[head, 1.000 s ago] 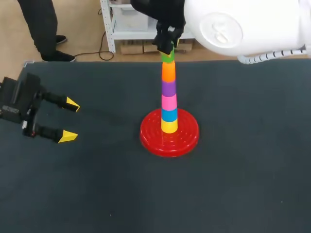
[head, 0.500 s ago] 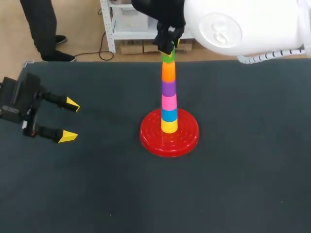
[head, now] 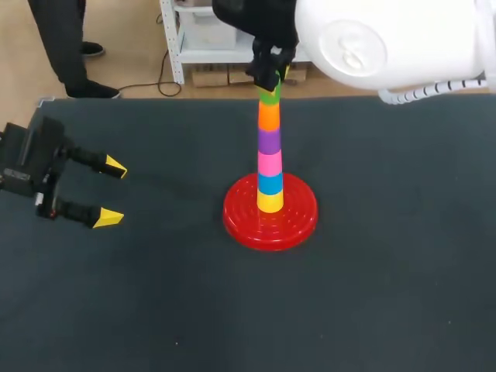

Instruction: Pick up and stack the cylinders on the red base in this order: pink,purple,orange,green

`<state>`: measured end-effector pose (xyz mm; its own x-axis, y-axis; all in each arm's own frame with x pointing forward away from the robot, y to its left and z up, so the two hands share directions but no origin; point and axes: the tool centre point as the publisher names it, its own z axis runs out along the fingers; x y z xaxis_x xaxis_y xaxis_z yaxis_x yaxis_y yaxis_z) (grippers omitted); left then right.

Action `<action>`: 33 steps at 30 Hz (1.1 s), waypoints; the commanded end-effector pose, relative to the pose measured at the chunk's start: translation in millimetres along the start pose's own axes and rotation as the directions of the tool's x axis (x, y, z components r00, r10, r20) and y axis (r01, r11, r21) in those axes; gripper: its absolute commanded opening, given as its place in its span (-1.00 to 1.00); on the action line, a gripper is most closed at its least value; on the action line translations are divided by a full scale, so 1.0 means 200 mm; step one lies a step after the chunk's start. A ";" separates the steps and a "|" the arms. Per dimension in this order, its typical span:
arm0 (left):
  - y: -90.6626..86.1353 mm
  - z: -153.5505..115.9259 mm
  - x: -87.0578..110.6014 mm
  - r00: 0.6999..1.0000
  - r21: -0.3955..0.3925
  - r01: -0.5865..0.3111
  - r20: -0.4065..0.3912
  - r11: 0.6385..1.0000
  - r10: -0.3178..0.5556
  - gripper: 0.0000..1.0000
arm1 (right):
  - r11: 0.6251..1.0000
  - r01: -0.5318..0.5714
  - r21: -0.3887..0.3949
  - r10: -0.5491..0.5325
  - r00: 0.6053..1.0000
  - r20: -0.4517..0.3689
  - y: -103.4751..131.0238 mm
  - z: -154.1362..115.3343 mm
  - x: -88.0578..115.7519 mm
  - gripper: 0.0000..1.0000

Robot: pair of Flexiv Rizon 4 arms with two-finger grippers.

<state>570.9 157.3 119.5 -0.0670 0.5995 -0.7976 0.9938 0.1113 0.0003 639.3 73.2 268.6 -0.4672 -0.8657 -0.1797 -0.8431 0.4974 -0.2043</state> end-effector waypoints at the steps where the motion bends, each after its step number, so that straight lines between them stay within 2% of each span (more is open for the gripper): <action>1: 0.00 0.00 0.01 1.000 -0.003 -0.003 0.004 1.000 0.003 1.00 | 1.000 -0.001 -0.004 0.001 1.000 0.002 -0.01 0.02 0.00 -1.00; 33: 0.00 0.00 0.01 1.000 -0.003 -0.003 0.004 1.000 0.003 1.00 | 1.000 0.007 -0.022 -0.008 0.999 -0.033 -0.07 0.06 -0.04 -1.00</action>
<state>570.9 157.3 119.5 -0.0670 0.5995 -0.7976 0.9938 0.1113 0.0002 654.5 72.2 262.0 -0.4676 -0.8711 -0.1500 -0.8517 0.4894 -0.1872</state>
